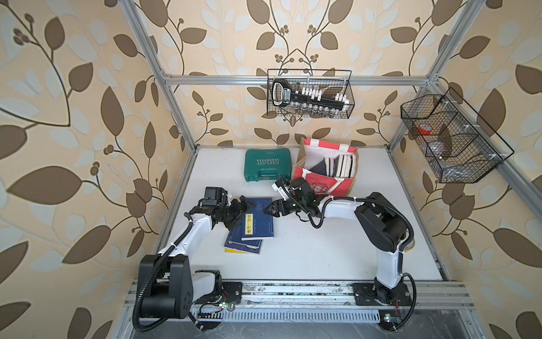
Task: Put the books into the canvas bag
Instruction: Pick up the book from the book.
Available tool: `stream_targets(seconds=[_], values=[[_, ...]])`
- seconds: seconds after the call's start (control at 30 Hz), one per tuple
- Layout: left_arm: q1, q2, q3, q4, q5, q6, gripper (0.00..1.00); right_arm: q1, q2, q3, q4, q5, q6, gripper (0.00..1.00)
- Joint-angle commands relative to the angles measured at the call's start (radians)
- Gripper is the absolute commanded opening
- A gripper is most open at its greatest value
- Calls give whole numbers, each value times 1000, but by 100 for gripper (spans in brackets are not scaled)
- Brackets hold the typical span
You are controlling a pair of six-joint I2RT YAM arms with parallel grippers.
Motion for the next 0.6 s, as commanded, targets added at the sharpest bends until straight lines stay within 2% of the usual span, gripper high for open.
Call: stream_targets(seconds=[0.0,0.27,0.57], values=[[-13,7,1,46,50,-14,99,11,23,29,21,-40,6,73],[-13,30,15,58,61,-22,99,40,-24,10,59,-48,8,62],[-13,33,8,65,57,-24,99,74,-104,-56,94,-45,13,56]])
